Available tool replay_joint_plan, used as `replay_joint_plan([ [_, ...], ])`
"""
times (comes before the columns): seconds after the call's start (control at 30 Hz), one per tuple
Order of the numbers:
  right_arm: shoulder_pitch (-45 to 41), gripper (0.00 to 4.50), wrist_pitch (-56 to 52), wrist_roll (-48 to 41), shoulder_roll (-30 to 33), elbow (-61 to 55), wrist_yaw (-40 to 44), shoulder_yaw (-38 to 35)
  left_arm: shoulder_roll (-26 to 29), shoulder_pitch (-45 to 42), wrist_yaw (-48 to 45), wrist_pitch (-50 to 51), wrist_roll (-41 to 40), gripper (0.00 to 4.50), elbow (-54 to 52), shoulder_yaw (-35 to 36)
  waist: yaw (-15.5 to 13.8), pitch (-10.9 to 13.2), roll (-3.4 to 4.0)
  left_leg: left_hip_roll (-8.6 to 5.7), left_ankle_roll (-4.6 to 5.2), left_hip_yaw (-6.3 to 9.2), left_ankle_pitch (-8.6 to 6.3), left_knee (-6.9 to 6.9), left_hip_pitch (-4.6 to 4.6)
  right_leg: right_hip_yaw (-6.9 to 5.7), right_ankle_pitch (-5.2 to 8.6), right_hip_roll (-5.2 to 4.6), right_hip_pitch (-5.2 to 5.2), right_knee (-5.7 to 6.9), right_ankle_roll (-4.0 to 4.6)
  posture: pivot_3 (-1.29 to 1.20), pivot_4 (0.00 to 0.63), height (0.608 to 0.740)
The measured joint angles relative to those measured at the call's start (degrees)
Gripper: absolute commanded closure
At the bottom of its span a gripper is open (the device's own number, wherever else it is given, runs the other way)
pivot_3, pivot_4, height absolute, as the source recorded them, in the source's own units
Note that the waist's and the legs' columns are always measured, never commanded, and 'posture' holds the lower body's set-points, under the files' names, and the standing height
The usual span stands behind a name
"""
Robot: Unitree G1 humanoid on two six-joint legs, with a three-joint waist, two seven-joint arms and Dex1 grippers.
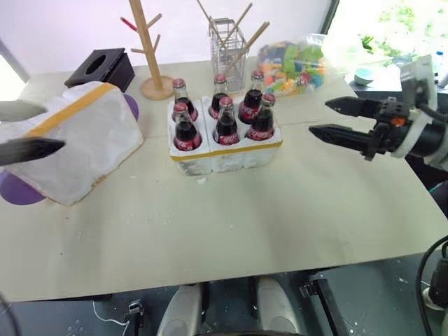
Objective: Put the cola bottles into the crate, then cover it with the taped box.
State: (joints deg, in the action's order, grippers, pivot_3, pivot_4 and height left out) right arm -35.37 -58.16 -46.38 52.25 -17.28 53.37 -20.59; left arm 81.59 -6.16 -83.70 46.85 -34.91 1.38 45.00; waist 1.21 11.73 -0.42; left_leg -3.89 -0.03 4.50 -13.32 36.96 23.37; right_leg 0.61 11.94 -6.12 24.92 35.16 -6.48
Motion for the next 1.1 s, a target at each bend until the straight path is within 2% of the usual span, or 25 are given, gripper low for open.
replay_joint_plan([
  [0.1,-0.04,0.02,0.23,-1.02,0.03,-0.35,-0.01,0.27,3.39,8.18,-6.22,-4.78,7.37,0.0,7.7,3.82,-0.06,0.0,0.0,0.0,-0.03,-0.07,-0.02,-0.07,0.07,-0.01,-0.01,-0.3,0.16,-0.05,0.02,0.0,0.15,0.74],
  [0.23,0.25,0.02,1.91,-0.96,-0.06,-0.23,-0.48,2.3,8.28,24.85,-8.57,-19.42,17.45,0.0,21.45,10.26,-0.27,-0.01,-0.02,-0.1,-0.03,-0.32,-0.01,-0.5,0.15,-0.02,-0.02,-0.64,0.51,-0.13,0.03,0.0,0.15,0.74],
  [0.33,0.4,0.02,2.7,-0.98,-0.14,0.01,-0.99,2.49,11.09,26.19,-8.6,-30.71,23.55,0.0,34.13,10.2,-0.41,-0.03,-0.06,-0.12,-0.03,-0.39,0.0,-0.75,0.15,-0.02,-0.02,-0.66,0.59,-0.2,0.01,0.0,0.15,0.74],
  [0.43,0.61,0.02,3.49,-0.99,-0.29,0.18,-1.52,2.84,13.92,23.15,-8.61,-36.14,24.12,0.0,42.53,6.05,-0.51,-0.03,-0.07,-0.14,-0.04,-0.41,0.0,-0.79,0.15,-0.03,-0.02,-0.67,0.59,-0.22,-0.01,0.0,0.15,0.74],
  [0.57,0.74,0.02,3.63,-1.03,-0.31,0.56,-2.02,3.91,14.97,13.35,-8.35,-40.33,23.48,0.0,47.29,-8.09,-0.34,-0.03,-0.08,-0.13,-0.03,-0.51,0.0,-0.75,0.14,-0.02,-0.02,-0.63,0.57,-0.2,-0.03,0.0,0.15,0.74],
  [0.67,0.18,0.02,3.64,-1.02,-0.42,1.23,-2.87,4.43,12.12,-2.45,-7.37,-39.94,24.41,0.0,47.06,-22.38,-0.38,-0.03,-0.09,-0.1,-0.01,-0.8,0.01,-0.71,0.08,-0.03,-0.05,-0.56,0.51,-0.07,-0.12,0.0,0.15,0.74],
  [0.77,-1.09,0.02,3.63,-1.06,-0.77,1.64,-3.94,5.18,5.88,-20.19,-7.4,-40.3,31.02,0.0,49.48,-35.68,-0.5,-0.04,-0.14,-0.07,0.02,-0.95,0.03,-0.56,0.05,-0.06,-0.15,-0.45,0.43,0.06,-0.31,0.0,0.15,0.74],
  [0.97,-1.12,0.02,3.21,-2.09,-0.53,0.72,-4.8,5.59,-2.54,-41.85,-5.97,-42.93,42.86,0.0,59.78,-49.12,-0.44,-0.06,-0.44,-0.14,0.18,-0.95,-0.05,0.05,0.17,-0.09,-0.33,-0.35,0.31,0.23,-0.6,0.0,0.15,0.74],
  [1.1,0.06,0.02,1.86,-5.15,0.85,-2.46,-4.35,3.37,-6.75,-49.34,-2.79,-45.16,47.65,0.0,66.02,-53.26,-0.44,-0.07,-0.46,-0.09,0.2,-0.96,-0.07,0.18,0.17,-0.05,-0.35,-0.43,0.25,0.23,-0.68,0.0,0.15,0.74],
])
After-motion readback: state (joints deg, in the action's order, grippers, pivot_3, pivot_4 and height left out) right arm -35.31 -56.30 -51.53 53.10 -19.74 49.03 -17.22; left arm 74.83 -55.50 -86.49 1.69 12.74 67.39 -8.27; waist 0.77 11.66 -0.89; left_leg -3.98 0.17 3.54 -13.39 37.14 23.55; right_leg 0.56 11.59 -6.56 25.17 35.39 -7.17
